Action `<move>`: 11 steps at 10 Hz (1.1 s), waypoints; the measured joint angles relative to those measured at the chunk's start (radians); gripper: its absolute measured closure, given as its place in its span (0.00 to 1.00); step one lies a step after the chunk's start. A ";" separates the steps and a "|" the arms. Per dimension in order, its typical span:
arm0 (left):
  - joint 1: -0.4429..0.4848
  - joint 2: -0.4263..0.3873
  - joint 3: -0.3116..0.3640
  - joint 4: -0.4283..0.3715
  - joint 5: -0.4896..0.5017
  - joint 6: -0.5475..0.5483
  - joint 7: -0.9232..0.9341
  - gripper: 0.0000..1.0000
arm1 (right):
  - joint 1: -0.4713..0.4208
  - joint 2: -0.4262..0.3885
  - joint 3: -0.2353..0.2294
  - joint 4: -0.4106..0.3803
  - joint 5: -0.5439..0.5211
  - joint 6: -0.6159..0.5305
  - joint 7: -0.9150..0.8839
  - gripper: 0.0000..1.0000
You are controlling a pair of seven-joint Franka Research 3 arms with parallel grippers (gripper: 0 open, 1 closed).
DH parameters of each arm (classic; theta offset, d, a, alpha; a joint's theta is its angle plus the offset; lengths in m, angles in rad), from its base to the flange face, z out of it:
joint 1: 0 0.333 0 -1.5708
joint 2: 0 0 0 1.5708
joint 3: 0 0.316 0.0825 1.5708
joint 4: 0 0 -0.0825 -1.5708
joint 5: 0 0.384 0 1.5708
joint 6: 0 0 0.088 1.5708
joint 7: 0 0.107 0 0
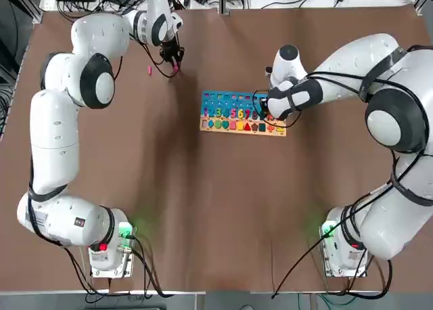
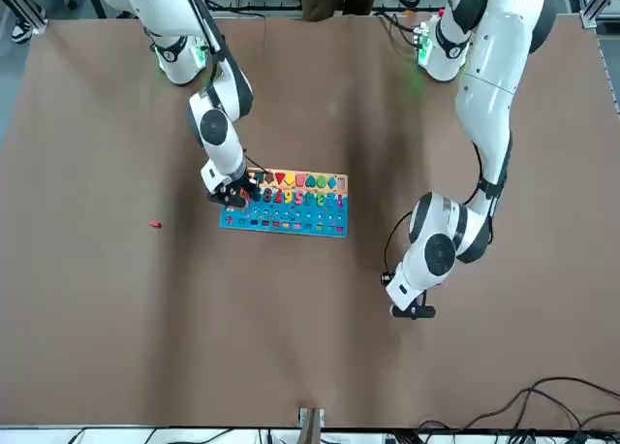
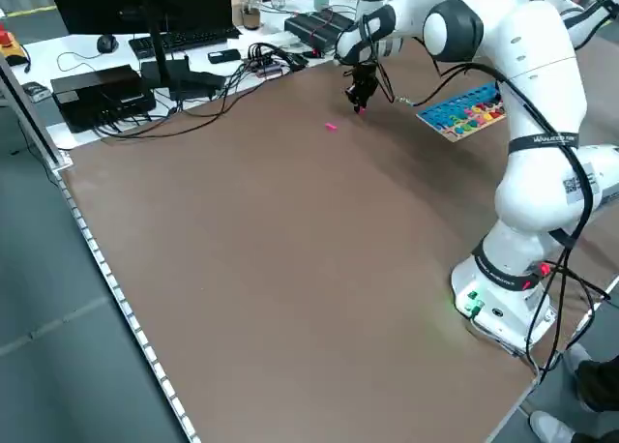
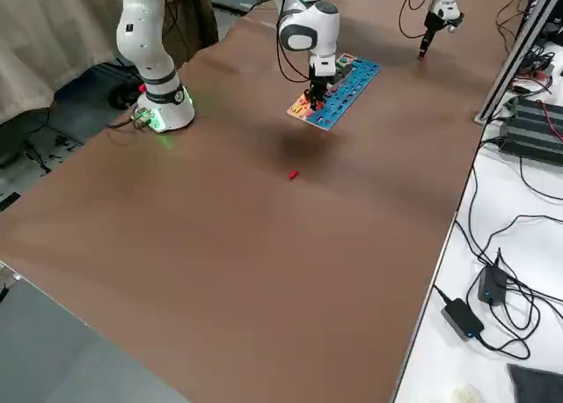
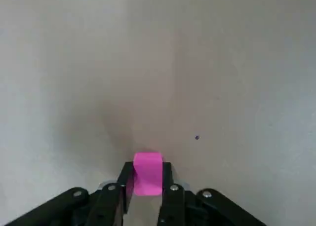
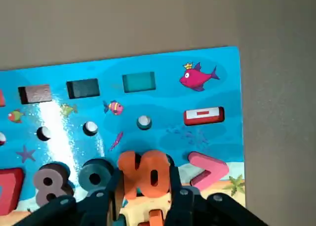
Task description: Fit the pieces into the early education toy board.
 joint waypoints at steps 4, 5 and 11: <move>0.000 -0.014 -0.002 0.000 0.000 -0.001 0.000 0.74 | -0.001 0.001 -0.005 0.000 0.000 -0.001 0.000 0.59; 0.000 -0.038 -0.003 -0.015 0.000 -0.005 0.000 0.74 | -0.001 0.001 -0.005 0.000 0.000 -0.001 0.000 0.59; -0.002 -0.297 -0.044 -0.274 0.000 -0.020 -0.050 0.74 | -0.001 0.001 -0.005 0.000 0.000 -0.004 -0.024 0.59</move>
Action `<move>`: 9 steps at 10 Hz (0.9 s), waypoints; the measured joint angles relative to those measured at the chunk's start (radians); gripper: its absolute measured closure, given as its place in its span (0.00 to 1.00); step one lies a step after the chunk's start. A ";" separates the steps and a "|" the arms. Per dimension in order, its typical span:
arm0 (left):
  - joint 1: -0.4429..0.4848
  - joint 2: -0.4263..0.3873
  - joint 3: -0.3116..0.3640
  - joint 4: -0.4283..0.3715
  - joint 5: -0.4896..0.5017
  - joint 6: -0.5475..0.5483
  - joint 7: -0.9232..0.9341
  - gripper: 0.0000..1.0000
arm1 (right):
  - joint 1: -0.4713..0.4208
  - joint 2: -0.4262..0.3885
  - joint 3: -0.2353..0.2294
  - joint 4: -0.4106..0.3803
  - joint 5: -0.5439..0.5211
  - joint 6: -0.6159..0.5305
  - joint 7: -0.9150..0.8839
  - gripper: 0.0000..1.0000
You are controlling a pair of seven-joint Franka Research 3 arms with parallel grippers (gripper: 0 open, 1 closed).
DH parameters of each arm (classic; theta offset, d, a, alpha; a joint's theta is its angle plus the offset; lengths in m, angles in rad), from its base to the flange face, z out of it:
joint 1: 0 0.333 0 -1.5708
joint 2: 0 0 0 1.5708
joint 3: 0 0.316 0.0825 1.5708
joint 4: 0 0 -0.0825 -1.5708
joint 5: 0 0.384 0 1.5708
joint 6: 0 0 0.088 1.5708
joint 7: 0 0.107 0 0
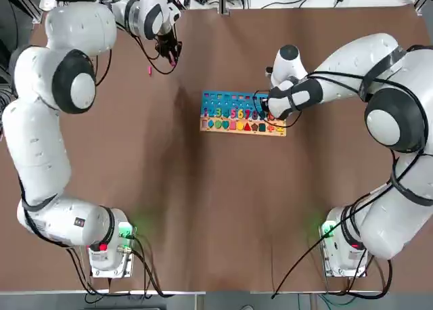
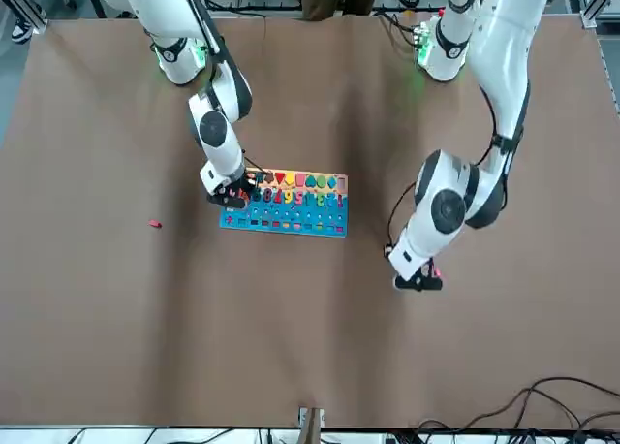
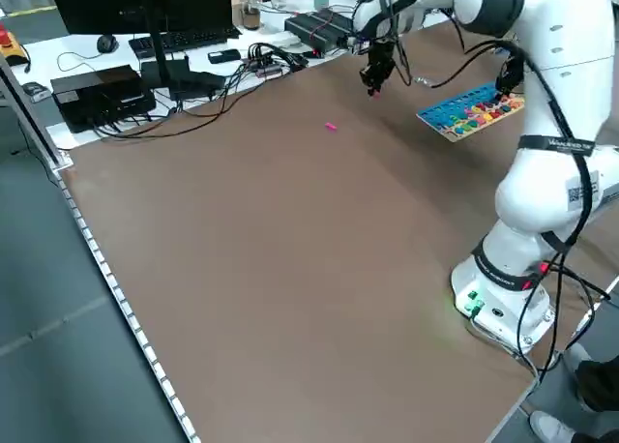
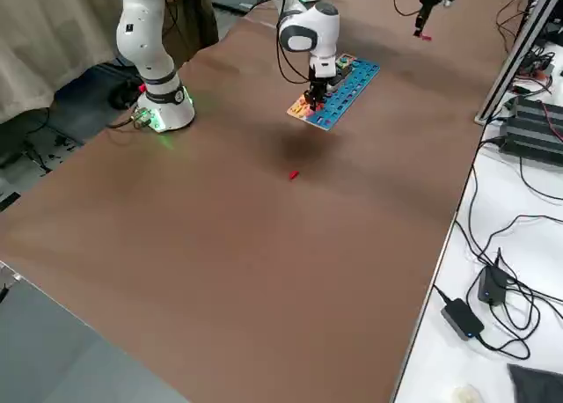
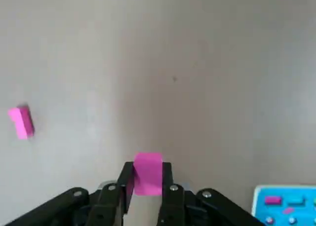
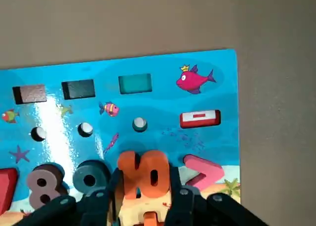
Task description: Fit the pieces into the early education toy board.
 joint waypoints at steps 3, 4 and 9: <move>-0.005 -0.041 -0.083 -0.086 0.000 0.000 -0.101 0.74 | 0.000 0.000 0.000 0.000 0.000 -0.002 -0.005 0.59; -0.015 -0.043 -0.114 -0.099 0.000 0.000 -0.143 0.74 | 0.000 0.000 0.000 0.000 0.000 -0.003 -0.005 0.59; -0.182 -0.044 -0.127 -0.149 0.000 0.011 -0.284 0.74 | 0.001 -0.001 0.001 0.001 0.000 -0.015 -0.012 0.59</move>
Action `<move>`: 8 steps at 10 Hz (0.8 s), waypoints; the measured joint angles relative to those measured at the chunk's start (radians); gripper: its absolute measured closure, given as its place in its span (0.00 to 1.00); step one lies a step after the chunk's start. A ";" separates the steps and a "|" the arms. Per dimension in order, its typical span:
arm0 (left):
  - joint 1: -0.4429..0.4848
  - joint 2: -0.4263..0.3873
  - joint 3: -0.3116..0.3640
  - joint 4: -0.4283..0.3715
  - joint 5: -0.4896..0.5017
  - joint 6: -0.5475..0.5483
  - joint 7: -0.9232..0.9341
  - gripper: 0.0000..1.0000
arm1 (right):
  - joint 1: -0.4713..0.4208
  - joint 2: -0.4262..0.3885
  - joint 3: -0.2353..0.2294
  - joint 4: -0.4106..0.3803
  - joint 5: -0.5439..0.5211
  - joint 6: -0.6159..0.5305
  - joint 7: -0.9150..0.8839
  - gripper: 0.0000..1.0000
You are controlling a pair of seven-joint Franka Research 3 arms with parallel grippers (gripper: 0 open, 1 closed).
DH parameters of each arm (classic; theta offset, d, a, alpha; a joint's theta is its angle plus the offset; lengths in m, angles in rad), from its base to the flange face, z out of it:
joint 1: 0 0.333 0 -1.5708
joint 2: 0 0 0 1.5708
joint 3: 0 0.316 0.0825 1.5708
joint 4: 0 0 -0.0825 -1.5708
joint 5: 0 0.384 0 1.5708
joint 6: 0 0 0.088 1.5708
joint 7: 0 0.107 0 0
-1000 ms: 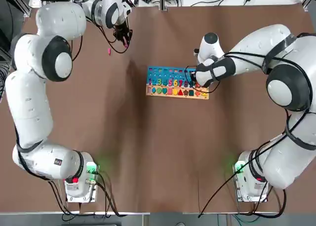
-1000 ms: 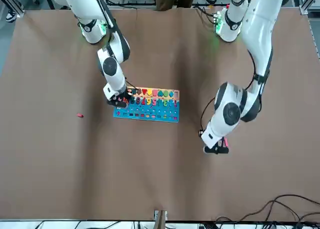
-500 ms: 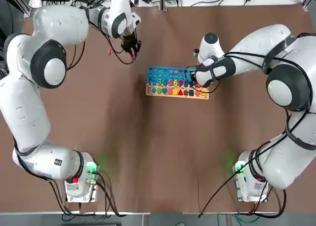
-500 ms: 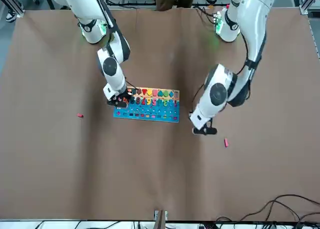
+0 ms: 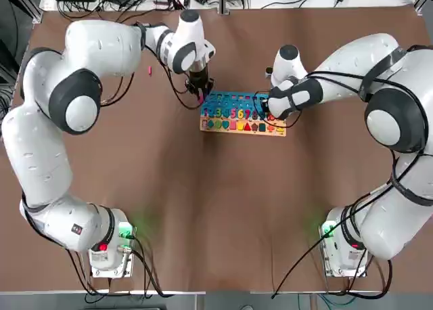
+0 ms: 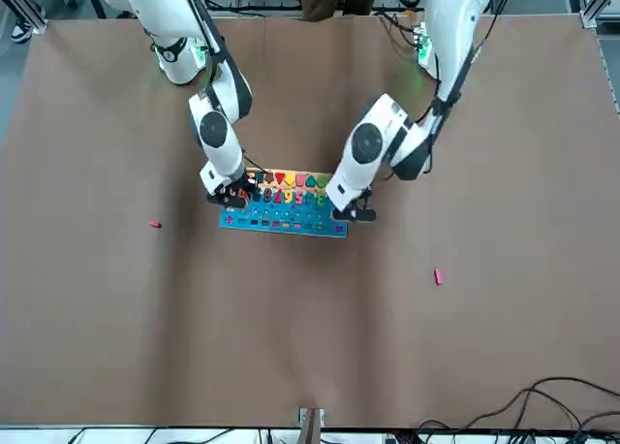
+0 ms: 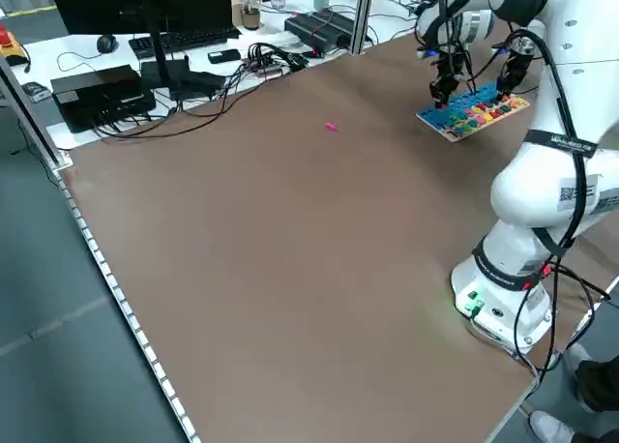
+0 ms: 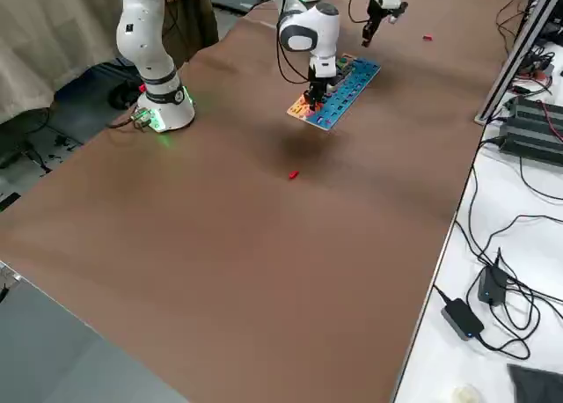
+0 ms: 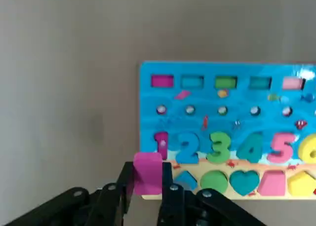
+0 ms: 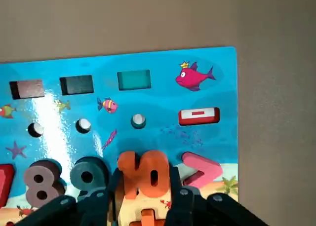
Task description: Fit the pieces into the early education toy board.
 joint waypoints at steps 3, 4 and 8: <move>-0.021 0.008 0.000 -0.050 0.000 0.076 -0.014 0.74 | 0.002 0.002 0.002 -0.002 0.000 -0.010 -0.004 0.59; -0.028 0.009 0.000 -0.077 0.000 0.110 -0.020 0.74 | 0.002 0.002 0.002 -0.002 0.000 -0.010 -0.004 0.59; -0.079 0.009 0.000 -0.124 0.000 0.166 -0.056 0.74 | 0.002 0.002 0.002 -0.002 0.000 -0.011 -0.004 0.59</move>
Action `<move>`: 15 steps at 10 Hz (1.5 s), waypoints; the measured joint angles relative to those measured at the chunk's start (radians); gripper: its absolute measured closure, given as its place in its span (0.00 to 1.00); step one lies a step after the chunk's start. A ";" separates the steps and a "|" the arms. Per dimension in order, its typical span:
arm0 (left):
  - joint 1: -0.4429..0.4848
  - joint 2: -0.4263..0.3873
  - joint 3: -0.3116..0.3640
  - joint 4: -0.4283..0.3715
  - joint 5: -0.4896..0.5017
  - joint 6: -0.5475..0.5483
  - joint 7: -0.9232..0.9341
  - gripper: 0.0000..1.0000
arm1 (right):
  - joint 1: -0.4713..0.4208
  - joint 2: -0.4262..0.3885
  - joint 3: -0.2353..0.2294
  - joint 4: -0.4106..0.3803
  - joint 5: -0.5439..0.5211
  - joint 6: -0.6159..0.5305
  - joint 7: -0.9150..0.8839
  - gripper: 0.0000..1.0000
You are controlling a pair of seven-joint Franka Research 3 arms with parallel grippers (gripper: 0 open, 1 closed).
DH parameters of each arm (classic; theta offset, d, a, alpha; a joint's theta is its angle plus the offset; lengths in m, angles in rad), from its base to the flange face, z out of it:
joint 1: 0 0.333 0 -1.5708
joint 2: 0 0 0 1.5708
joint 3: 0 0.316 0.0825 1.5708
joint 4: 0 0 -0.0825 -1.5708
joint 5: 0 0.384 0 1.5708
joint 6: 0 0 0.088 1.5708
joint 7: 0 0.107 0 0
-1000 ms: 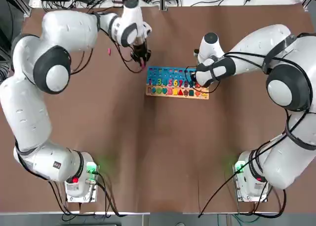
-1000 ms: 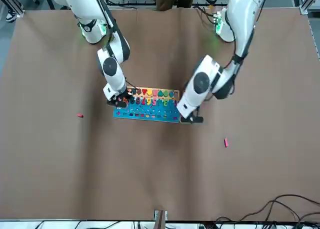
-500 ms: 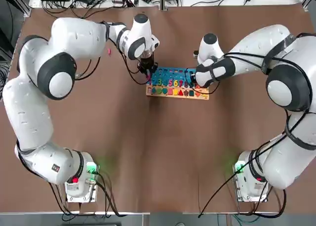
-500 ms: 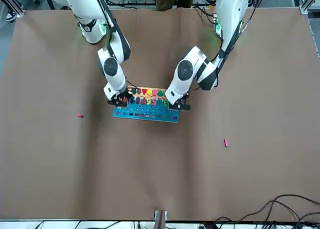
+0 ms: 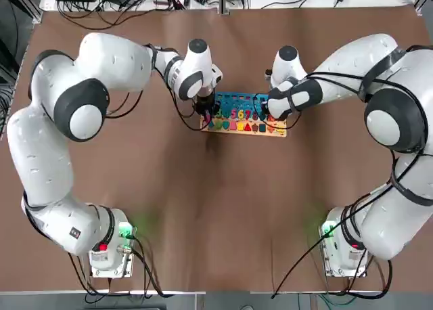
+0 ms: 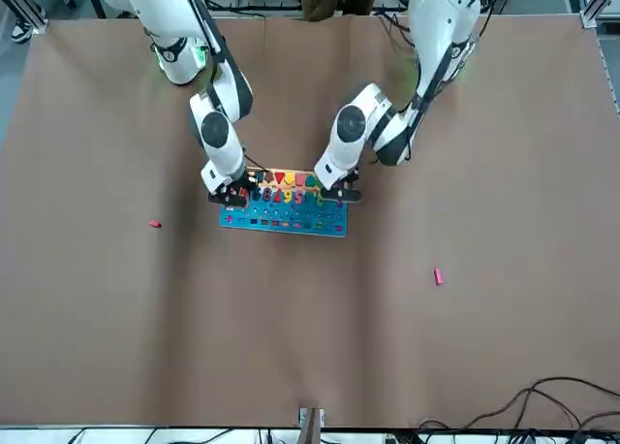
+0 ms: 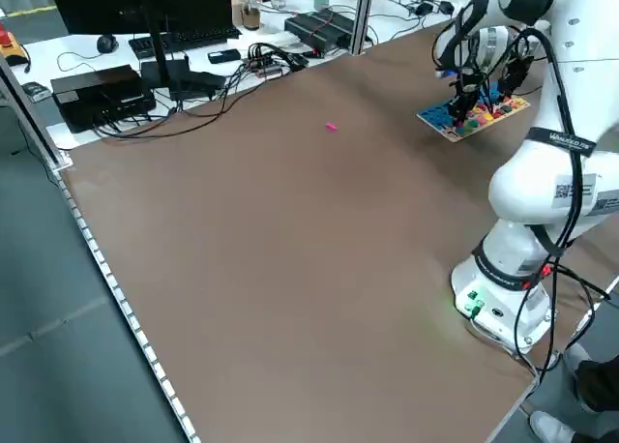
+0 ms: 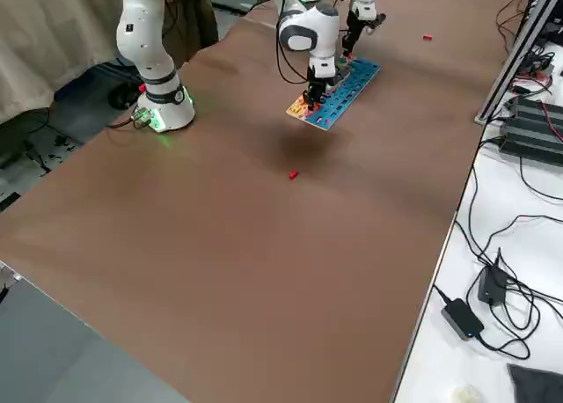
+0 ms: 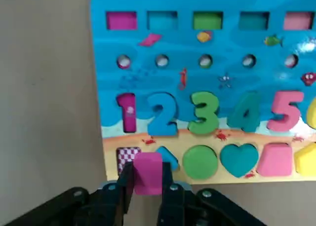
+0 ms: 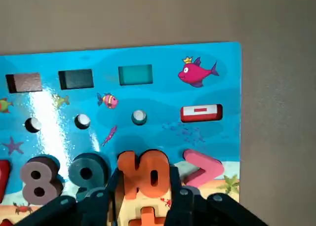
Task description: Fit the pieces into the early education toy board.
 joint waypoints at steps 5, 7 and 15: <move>0.013 -0.004 0.003 -0.050 0.051 0.055 0.000 0.74 | 0.000 0.000 -0.004 0.000 0.000 -0.010 0.000 0.49; 0.015 -0.006 0.003 -0.061 0.053 0.062 0.000 0.74 | 0.000 0.000 -0.004 0.000 0.000 -0.010 0.000 0.49; 0.016 -0.006 0.003 -0.076 0.053 0.066 0.000 0.74 | 0.000 0.000 -0.003 0.006 0.003 -0.025 0.012 0.52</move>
